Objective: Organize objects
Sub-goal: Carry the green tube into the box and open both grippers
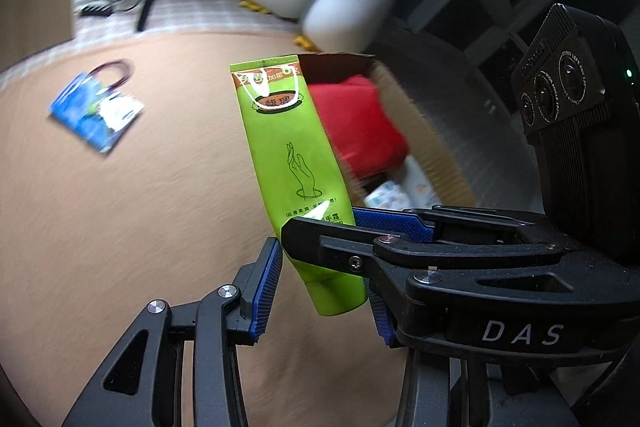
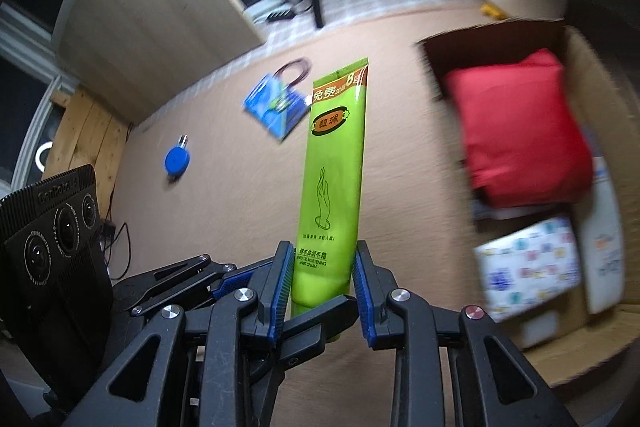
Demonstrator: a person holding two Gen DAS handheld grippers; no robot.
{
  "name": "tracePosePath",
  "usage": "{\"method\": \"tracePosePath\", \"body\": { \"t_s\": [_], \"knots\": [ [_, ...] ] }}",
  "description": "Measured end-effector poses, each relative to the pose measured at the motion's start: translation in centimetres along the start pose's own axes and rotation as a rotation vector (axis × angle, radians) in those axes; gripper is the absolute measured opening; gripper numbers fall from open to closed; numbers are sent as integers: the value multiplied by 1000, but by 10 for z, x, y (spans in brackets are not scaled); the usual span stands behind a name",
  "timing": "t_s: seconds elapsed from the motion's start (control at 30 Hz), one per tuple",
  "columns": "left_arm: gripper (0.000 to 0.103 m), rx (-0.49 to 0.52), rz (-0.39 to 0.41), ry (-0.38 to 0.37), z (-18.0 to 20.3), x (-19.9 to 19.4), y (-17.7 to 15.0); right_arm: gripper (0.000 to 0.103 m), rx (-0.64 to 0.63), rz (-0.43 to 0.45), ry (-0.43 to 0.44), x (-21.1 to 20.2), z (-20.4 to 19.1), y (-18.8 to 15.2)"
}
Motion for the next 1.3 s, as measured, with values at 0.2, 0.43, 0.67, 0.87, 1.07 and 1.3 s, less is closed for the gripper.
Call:
{"method": "tracePosePath", "body": {
  "t_s": [0.2,0.43,0.67,0.87,1.07,1.3],
  "knots": [
    [44,57,-8,-34,44,19,17,27,38,49,-32,-33,31,5],
    [44,99,-29,-55,79,41,25,27,84,78,-54,-55,66,3],
    [46,121,-34,-40,95,50,26,27,107,88,-65,-59,82,3],
    [49,88,-26,-20,79,46,25,41,117,102,-108,-63,88,3],
    [49,61,-9,-2,59,32,21,47,113,110,-121,-65,88,3],
    [51,18,9,37,25,17,16,49,73,115,-132,-61,70,4]
  ]
}}
Point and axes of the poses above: each gripper's, at about its wrist camera, not at the fingertips, and x roughly the way its jaws point, z to its right, y to its top, the point moved 4 cm from there along x, roughly the way its jaws point, and after that the axes turned 7 degrees about y, right-handed, at the moved point
